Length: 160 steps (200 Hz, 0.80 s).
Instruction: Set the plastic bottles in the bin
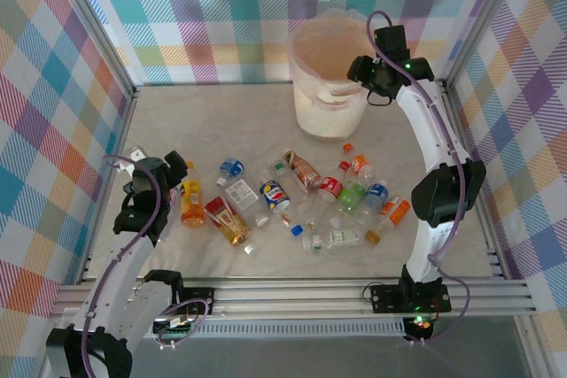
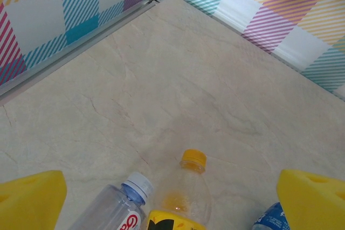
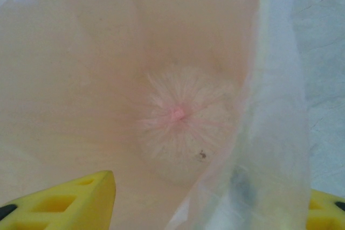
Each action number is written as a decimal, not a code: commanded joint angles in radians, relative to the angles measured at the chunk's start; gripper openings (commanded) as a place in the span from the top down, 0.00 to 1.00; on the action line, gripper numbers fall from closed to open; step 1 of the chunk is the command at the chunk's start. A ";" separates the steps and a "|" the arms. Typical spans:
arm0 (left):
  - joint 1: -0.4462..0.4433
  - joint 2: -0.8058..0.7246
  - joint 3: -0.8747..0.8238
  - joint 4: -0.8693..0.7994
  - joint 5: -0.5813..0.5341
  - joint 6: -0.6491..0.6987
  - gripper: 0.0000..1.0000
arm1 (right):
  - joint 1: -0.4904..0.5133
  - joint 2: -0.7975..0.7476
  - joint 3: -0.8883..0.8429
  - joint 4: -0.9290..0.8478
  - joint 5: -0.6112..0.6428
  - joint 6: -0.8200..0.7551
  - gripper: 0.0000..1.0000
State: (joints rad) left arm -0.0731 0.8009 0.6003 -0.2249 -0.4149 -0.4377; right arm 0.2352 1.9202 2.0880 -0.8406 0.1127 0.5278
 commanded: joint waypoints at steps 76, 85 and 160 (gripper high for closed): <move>0.007 -0.002 0.024 -0.022 -0.030 -0.034 0.00 | 0.018 0.013 0.047 -0.184 -0.180 -0.108 0.43; 0.009 0.000 0.025 -0.026 -0.029 -0.036 0.00 | 0.022 0.006 0.043 -0.187 -0.178 -0.109 0.43; 0.012 0.085 0.117 -0.181 -0.014 -0.036 0.00 | 0.033 -0.067 -0.057 -0.155 -0.176 -0.095 0.41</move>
State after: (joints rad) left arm -0.0723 0.8459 0.6468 -0.3058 -0.4309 -0.4603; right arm 0.2485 1.8816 2.0670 -0.9340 -0.0349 0.4549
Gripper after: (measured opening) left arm 0.999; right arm 0.578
